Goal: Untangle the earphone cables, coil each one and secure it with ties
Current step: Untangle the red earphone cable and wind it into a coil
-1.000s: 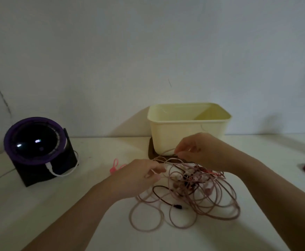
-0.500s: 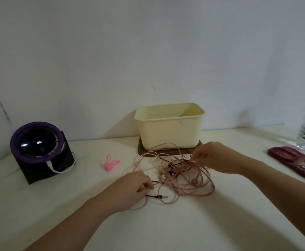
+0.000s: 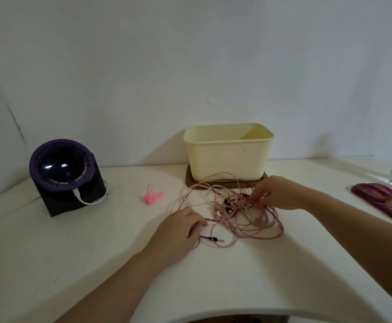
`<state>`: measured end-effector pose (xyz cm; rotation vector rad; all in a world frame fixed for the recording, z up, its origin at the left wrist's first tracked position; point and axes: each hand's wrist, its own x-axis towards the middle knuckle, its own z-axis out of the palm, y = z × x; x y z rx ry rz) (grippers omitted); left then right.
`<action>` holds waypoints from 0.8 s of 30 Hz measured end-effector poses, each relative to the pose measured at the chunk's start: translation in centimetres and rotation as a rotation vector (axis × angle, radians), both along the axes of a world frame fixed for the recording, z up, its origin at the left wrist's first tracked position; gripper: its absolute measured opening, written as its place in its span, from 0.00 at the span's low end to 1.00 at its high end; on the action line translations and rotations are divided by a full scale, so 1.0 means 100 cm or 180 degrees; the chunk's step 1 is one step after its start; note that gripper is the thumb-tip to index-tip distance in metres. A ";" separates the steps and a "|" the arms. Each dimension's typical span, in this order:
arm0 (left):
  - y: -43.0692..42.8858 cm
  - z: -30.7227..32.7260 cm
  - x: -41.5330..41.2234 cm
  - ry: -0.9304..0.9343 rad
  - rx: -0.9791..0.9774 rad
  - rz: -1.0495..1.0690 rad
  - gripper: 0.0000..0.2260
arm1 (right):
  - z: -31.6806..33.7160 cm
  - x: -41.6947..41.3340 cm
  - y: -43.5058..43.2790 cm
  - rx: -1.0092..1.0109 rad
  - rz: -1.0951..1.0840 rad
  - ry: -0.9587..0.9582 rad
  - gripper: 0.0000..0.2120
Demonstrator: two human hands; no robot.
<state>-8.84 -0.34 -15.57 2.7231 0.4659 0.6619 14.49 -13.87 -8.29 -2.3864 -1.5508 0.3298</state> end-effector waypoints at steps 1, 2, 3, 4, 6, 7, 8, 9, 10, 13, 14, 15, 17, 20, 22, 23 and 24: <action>0.000 0.000 0.000 -0.0015 -0.0021 0.0004 0.10 | -0.001 0.001 0.001 -0.0035 0.0022 0.0024 0.16; -0.001 0.001 0.000 -0.0028 -0.0025 0.0012 0.10 | -0.002 0.002 0.000 -0.0059 0.0040 0.0041 0.17; -0.001 0.000 0.000 -0.0042 -0.0022 0.0023 0.10 | -0.003 0.002 -0.001 -0.0073 0.0068 0.0037 0.17; -0.001 0.001 0.000 -0.0046 -0.0011 0.0036 0.10 | -0.005 0.001 -0.002 -0.0039 0.0082 0.0032 0.16; -0.002 0.001 -0.001 -0.0053 -0.0022 0.0050 0.10 | -0.008 -0.004 -0.003 0.0195 0.0047 -0.0020 0.12; -0.002 0.001 -0.001 -0.0066 -0.0031 0.0048 0.10 | -0.009 -0.005 -0.003 0.0391 0.0017 -0.0116 0.11; -0.003 0.000 -0.001 -0.0074 -0.0031 0.0044 0.10 | -0.008 -0.005 -0.001 0.0608 -0.0036 -0.0222 0.10; -0.003 0.000 -0.001 -0.0069 -0.0031 0.0045 0.10 | -0.005 -0.004 0.001 0.0814 -0.0106 -0.0274 0.10; -0.003 0.000 -0.001 -0.0055 -0.0033 0.0048 0.10 | -0.001 -0.003 0.003 0.0971 -0.0168 -0.0284 0.09; -0.002 0.001 -0.002 -0.0057 -0.0200 0.0042 0.09 | 0.015 -0.002 0.010 0.0959 -0.0262 -0.0433 0.09; -0.002 0.002 -0.003 -0.0065 -0.0327 0.0015 0.09 | 0.022 -0.002 0.013 0.0835 -0.0259 -0.0587 0.11; -0.002 0.003 -0.003 -0.0052 -0.0480 -0.0001 0.09 | 0.031 -0.002 0.015 0.0686 -0.0240 -0.0749 0.13; 0.000 0.006 -0.004 -0.0019 -0.0800 -0.0022 0.10 | 0.051 -0.003 0.018 0.0487 -0.0156 -0.1058 0.13; 0.002 0.021 -0.002 -0.0270 -0.1233 0.0036 0.14 | 0.086 -0.002 0.019 0.0686 -0.0064 -0.1303 0.08; 0.001 0.042 0.004 -0.0560 -0.1406 0.0115 0.16 | 0.109 -0.004 0.019 0.0864 0.0034 -0.1287 0.06; 0.001 0.054 0.009 -0.0689 -0.1462 0.0128 0.15 | 0.119 -0.005 0.019 0.0945 0.0103 -0.1244 0.06; 0.000 0.070 0.016 -0.0816 -0.1483 0.0107 0.14 | 0.129 -0.007 0.020 0.1045 0.0168 -0.1212 0.05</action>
